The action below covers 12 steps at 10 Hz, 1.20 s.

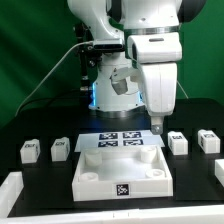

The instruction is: Assemble one leg

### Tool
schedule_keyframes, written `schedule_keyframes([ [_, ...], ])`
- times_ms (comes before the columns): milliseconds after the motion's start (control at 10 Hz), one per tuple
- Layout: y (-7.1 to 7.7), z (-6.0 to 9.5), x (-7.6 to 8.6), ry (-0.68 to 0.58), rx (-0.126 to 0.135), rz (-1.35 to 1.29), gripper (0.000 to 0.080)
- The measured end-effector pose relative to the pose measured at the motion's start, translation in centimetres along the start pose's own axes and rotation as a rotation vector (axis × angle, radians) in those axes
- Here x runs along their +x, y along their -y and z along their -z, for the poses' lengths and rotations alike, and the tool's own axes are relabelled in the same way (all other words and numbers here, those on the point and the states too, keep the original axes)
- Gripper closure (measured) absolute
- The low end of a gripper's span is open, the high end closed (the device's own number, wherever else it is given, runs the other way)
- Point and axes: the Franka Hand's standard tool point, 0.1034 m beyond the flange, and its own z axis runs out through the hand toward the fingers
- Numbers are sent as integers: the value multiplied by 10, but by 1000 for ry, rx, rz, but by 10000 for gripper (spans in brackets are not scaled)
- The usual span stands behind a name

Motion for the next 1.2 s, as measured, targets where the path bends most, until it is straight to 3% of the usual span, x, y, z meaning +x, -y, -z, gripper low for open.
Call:
schedule_keyframes([
  [200,2,-1,-1,0,3,-1,150],
  [300,17,-10,-10,-10,-6,23,150],
  [400,46,-25,-25,-16,15,19,150],
  [500,61,-35,-37,-18,36,8,150],
  [600,64,-46,-44,-24,28,6,150],
  [800,76,-76,-63,-40,56,-3,150],
  [900,77,-84,-63,-45,63,-21,150],
  [1200,75,-87,-61,-47,52,-32,159],
])
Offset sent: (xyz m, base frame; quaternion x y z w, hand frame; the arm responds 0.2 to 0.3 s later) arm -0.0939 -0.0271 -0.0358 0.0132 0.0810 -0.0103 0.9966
